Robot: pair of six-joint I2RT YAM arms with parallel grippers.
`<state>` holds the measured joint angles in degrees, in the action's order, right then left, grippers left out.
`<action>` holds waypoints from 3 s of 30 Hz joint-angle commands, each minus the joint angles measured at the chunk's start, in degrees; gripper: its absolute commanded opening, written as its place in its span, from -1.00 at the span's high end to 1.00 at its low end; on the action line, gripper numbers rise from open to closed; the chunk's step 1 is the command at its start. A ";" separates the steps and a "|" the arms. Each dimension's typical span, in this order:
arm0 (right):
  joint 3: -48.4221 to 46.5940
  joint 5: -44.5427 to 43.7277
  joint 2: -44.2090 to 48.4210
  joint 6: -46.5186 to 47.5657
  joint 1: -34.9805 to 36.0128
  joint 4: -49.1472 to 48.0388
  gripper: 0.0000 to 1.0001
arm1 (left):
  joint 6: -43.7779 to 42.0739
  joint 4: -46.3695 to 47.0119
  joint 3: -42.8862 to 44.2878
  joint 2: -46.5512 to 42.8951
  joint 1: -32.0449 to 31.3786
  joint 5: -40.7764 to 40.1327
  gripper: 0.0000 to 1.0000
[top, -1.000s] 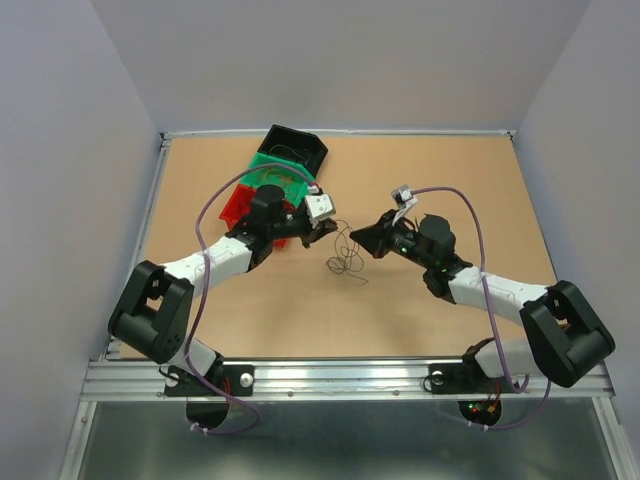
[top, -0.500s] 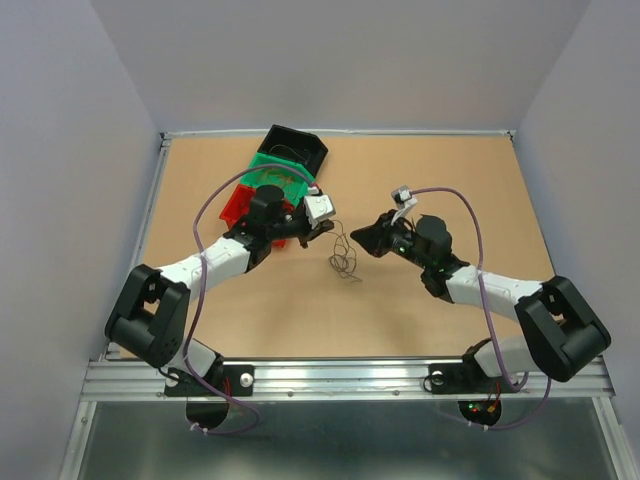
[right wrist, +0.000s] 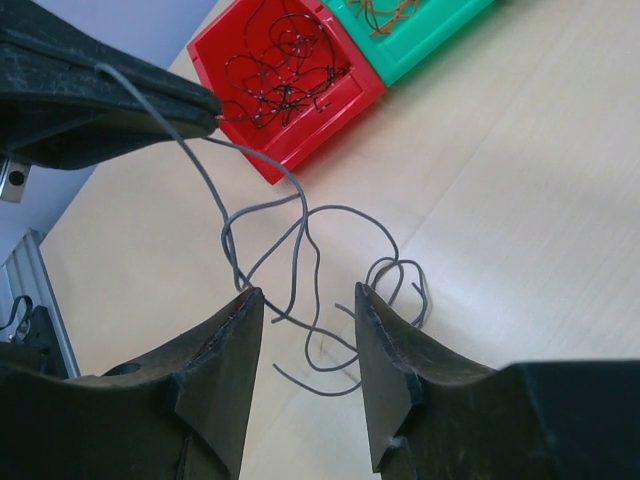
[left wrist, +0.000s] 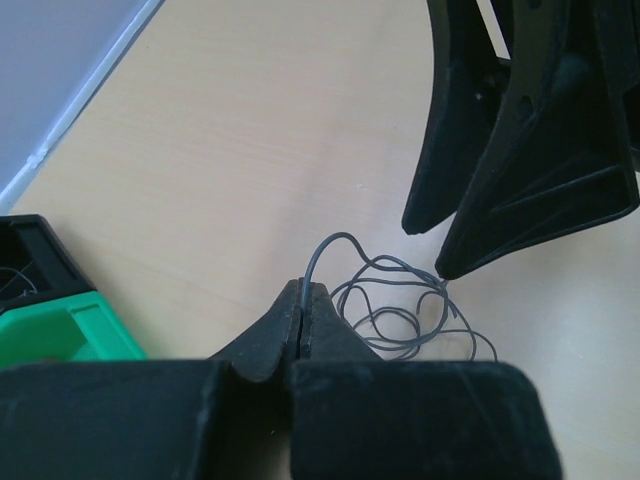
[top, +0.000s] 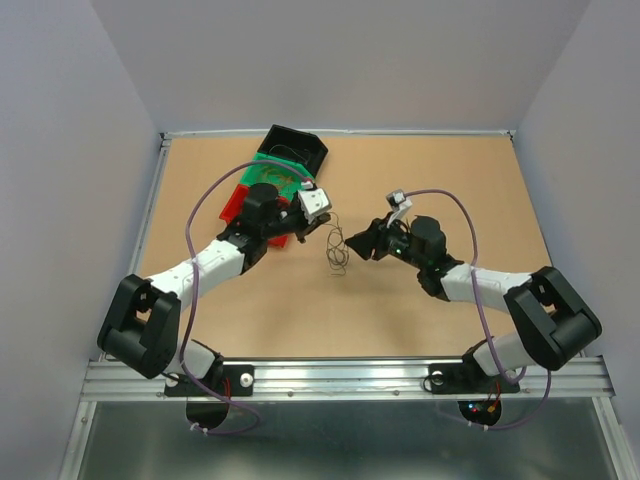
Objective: Untangle the cables
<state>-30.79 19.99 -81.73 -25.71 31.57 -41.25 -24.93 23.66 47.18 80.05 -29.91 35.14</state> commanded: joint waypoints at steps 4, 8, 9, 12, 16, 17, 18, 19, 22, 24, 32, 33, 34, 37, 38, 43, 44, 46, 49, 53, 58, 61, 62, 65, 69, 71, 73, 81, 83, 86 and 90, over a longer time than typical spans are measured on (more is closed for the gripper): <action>-1.65 3.74 -1.58 0.05 0.42 -8.31 0.07 | 3.57 3.06 1.86 -1.57 2.40 -0.60 1.00; -2.35 3.83 -3.61 0.40 0.95 -8.76 0.08 | 4.27 3.06 2.22 -1.30 3.28 0.64 1.00; -2.52 3.83 -4.48 0.58 0.95 -8.75 0.08 | 4.27 3.06 2.22 -1.39 3.54 1.33 1.00; -3.31 3.04 -5.71 0.75 1.30 -8.67 0.10 | 4.71 2.97 2.22 -1.65 3.63 2.65 1.00; -4.46 2.25 -7.82 1.19 1.39 -8.67 0.10 | 4.98 2.71 2.30 -1.57 3.81 4.85 1.00; -4.63 2.07 -8.17 1.28 1.56 -8.67 0.10 | 5.15 2.71 2.30 -1.65 3.81 5.20 1.00; -5.07 1.99 -8.53 1.37 1.56 -8.67 0.10 | 5.24 2.62 2.39 -1.57 3.81 5.82 1.00; -5.33 1.98 -8.79 1.37 1.65 -8.67 0.10 | 5.33 2.36 2.48 -1.48 3.81 6.26 1.00; -5.78 1.28 -9.58 1.54 1.91 -8.49 0.10 | 5.33 2.00 2.66 -1.39 3.81 7.31 1.00; -6.13 0.67 -10.11 1.72 2.00 -8.32 0.10 | 5.33 1.65 2.83 -1.30 3.81 8.19 1.00; -9.03 -4.85 -12.92 0.32 2.09 -4.89 0.38 | 5.50 0.42 3.10 -3.05 3.81 11.62 1.00; -9.29 -6.09 -13.01 0.05 2.09 -3.50 0.42 | 5.50 0.42 2.83 -3.49 3.81 11.88 1.00; -9.64 -7.41 -13.19 -0.21 2.18 -2.70 0.47 | 5.59 0.42 2.74 -3.93 3.81 11.97 1.00; -10.17 -16.34 -13.45 -1.79 2.09 0.46 0.80 | 6.03 0.33 2.04 -7.44 3.81 12.33 1.00; -10.17 -18.73 -13.45 -2.32 2.09 1.26 0.88 | 6.03 0.16 1.95 -8.41 3.81 12.24 1.00; -10.09 -31.40 -12.40 -7.23 0.78 8.20 0.99 | 7.17 1.47 0.02 -15.35 4.07 6.63 1.00; -9.47 -34.29 -11.53 -9.25 -0.19 9.69 0.99 | 7.96 2.26 -1.11 -17.63 4.25 3.13 1.00; -8.51 -36.41 -10.64 -11.09 -1.24 10.40 0.99 | 10.24 5.50 -2.61 -19.66 4.86 -0.56 1.00; -7.19 -39.32 -8.80 -13.39 -2.83 11.11 0.99 | 12.09 9.37 -4.99 -22.04 6.79 -5.51 1.00; -6.83 -33.55 -7.65 -8.84 -3.01 9.98 0.79 | 13.59 10.18 -5.08 -21.08 8.82 -0.61 1.00; -2.18 -11.50 -6.07 -2.68 -2.66 -6.36 -0.44 | 13.50 8.77 -3.76 -19.41 8.82 4.32 1.00; -2.00 -8.57 -5.28 1.44 0.06 -9.19 -0.55 | 13.33 8.51 -3.59 -19.06 8.82 5.38 1.00; -2.08 -7.95 -5.02 2.76 1.11 -9.63 -0.55 | 13.33 8.42 -3.58 -18.97 8.90 5.64 1.00; -2.17 -4.27 -4.31 7.16 5.68 -11.82 -0.56 | 13.41 8.33 -3.32 -18.18 8.82 6.17 1.00; -1.38 -2.94 -4.22 9.28 7.45 -14.29 -0.56 | 13.50 7.98 -2.79 -16.95 8.82 8.01 1.00; -1.29 -3.37 -4.22 9.37 7.54 -14.38 -0.56 | 13.68 7.63 -2.53 -16.42 8.82 9.16 1.00; -1.21 -3.73 -4.14 9.45 7.54 -14.38 -0.56 | 13.59 7.54 -2.44 -16.51 8.91 10.47 1.00; -2.17 -4.79 -5.80 8.93 7.71 -14.20 -0.56 | 14.47 7.37 -2.62 -17.91 8.90 16.71 1.00; -2.61 -3.82 -6.85 8.93 7.89 -14.20 -0.54 | 14.56 7.28 -2.62 -18.52 8.82 17.33 1.00; -3.31 -2.06 -7.65 9.63 8.68 -14.20 -0.53 | 14.91 7.37 -2.62 -18.70 8.82 17.86 1.00; -4.37 -0.39 -9.49 10.07 9.73 -14.12 -0.51 | 15.08 7.37 -2.53 -18.70 8.73 18.13 1.00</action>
<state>-33.17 17.28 -89.89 -17.26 39.90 -51.66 -10.76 28.91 42.74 63.13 -20.99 51.05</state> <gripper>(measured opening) 0.757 0.037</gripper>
